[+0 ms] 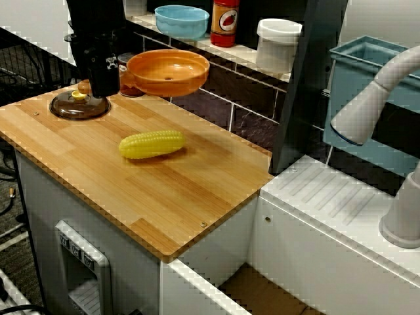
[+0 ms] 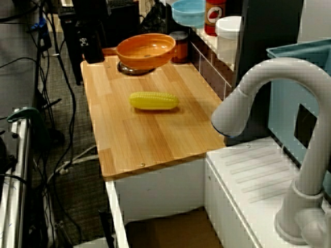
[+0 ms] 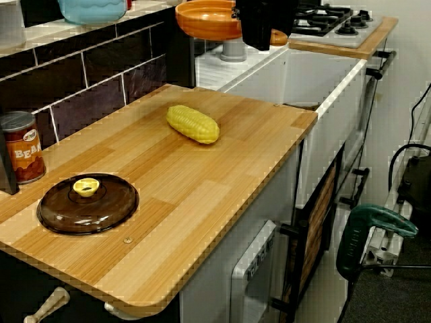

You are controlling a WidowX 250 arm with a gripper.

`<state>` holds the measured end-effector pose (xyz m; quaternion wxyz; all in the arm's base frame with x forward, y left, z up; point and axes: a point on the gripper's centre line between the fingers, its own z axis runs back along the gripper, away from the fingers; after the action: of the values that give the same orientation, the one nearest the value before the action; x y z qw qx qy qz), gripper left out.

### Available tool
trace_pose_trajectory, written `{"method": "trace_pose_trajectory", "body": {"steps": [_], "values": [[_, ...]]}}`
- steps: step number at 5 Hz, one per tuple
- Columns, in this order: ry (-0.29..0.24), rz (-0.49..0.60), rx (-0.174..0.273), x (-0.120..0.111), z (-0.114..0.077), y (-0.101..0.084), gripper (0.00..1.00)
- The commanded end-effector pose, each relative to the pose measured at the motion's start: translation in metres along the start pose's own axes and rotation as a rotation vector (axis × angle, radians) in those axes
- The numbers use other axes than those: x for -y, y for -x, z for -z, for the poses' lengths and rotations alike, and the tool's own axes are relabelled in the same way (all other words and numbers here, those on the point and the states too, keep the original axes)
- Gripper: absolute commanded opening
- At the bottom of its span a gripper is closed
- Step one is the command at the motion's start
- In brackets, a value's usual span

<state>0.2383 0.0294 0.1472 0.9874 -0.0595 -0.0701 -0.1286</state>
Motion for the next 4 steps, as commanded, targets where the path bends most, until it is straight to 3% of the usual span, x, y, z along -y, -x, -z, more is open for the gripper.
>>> {"method": "trace_pose_trajectory", "body": {"steps": [1,3,4], "values": [[-0.086,0.023,0.051,0.011,-0.005,-0.005,0.0],[-0.204,0.037,0.062,0.021,0.012,-0.011,0.0],[-0.268,0.035,0.094,0.029,0.017,-0.007,0.0]]}}
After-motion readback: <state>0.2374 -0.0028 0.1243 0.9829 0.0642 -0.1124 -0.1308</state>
